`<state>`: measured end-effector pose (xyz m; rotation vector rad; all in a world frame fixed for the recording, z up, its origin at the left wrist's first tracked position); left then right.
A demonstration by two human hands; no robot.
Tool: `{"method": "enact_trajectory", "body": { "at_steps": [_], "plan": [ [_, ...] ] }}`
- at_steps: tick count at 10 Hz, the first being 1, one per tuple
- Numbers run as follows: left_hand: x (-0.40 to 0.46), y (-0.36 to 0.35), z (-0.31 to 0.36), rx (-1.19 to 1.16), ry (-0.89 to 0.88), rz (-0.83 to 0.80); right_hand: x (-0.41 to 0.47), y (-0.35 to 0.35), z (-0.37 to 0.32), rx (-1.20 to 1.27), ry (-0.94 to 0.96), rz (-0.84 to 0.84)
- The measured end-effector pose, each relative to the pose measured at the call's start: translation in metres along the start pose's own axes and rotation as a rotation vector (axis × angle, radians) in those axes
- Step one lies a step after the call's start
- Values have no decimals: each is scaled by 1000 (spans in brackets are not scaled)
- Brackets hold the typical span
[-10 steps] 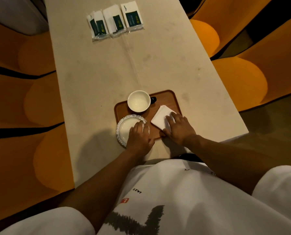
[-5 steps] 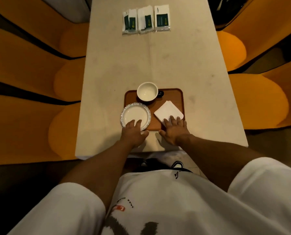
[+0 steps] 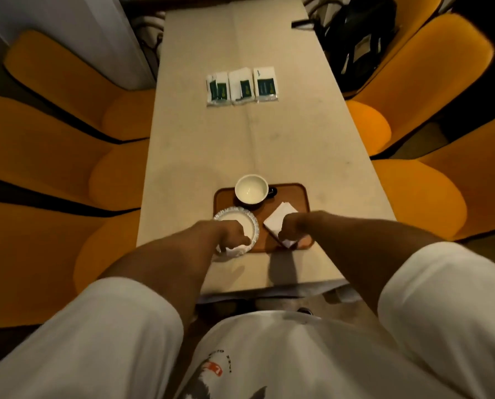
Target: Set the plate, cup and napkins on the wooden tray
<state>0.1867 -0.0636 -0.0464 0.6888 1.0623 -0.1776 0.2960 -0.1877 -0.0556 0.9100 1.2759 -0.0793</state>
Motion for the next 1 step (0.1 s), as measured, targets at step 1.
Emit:
{"method": "enact_trajectory", "body": {
  "at_steps": [1],
  "plan": [
    [-31,66,26,-53,52,-3,-41,68,1,169,39,-113]
  ]
}}
Point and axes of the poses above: each hand's wrist, its own x-axis towards the middle knuckle, its own y-axis out of the back of the hand, z = x × y, the point moved 9 cm from there along x, towards the middle knuckle, and after that the axes turned 13 degrees about -x, right-handed, at the moved point
